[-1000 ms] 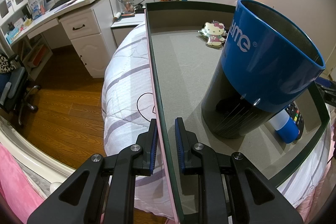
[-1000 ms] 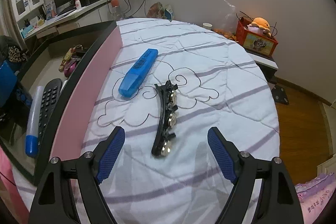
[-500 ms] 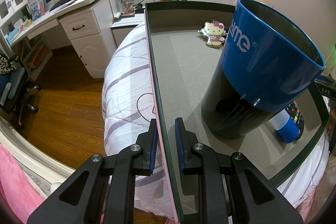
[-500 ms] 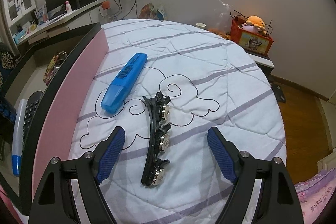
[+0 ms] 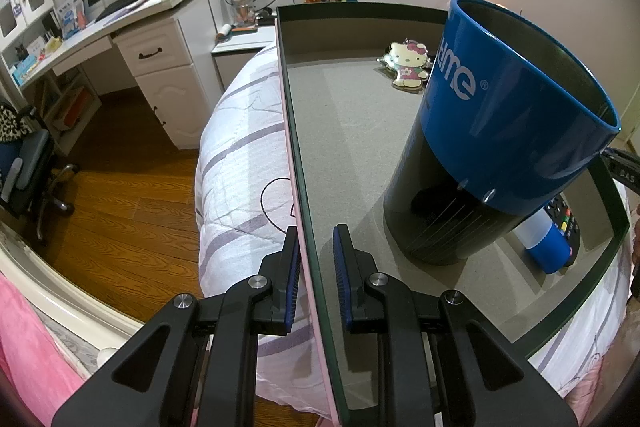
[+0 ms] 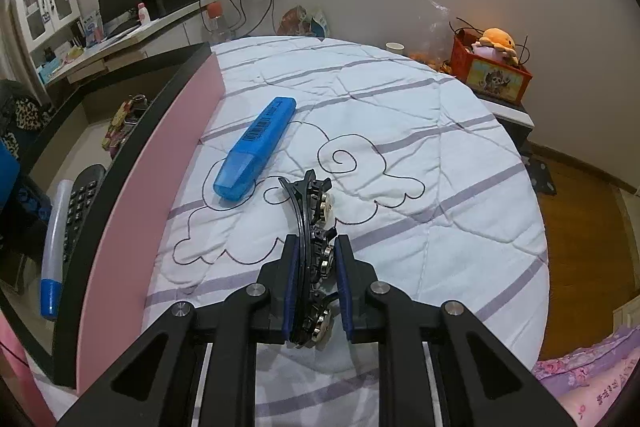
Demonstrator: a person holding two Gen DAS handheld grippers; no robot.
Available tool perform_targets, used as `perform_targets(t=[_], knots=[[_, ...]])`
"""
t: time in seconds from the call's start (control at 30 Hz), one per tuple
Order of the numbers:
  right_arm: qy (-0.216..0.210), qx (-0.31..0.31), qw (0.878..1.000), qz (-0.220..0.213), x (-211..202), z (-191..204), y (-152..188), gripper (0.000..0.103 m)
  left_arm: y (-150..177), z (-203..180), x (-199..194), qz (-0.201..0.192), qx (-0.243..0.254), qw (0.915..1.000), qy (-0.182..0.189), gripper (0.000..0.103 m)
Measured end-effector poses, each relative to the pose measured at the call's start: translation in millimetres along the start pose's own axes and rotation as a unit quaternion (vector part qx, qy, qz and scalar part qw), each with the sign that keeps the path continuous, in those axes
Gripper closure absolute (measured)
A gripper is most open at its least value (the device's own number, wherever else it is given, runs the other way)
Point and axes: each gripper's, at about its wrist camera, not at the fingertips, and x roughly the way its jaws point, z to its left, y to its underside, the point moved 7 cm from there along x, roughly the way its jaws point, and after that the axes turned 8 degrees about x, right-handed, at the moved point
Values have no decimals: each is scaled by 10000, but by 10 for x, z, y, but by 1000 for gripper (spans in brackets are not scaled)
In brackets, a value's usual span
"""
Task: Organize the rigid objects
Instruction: 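Carry the hair clip into the tray box and open the right gripper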
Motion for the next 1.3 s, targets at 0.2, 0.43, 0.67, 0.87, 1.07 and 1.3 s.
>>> perform_targets(t=[0.2, 0.43, 0.67, 0.87, 1.07, 1.3], knots=[[-50, 9, 10000, -41, -70, 19, -10, 86, 4, 7, -5, -1, -3, 10000, -1, 87], [-116, -10, 9995, -302, -296, 83, -77, 86, -2, 0, -4, -1, -2, 10000, -2, 87], [-285, -295, 9963, -752, -663, 415, -224, 86, -6, 9, -15, -7, -14, 10000, -3, 87], [-532, -784, 9917, -870, -807, 926, -259, 86, -6, 7, -14, -5, -13, 10000, -4, 87], [-689, -1197, 9885, -617, -639, 1354, -134, 86, -7, 0, -9, -5, -8, 10000, -6, 87], [-641, -1385, 9880, -234, -403, 1557, 44, 85, -8, -3, -6, -7, -10, 10000, -4, 86]])
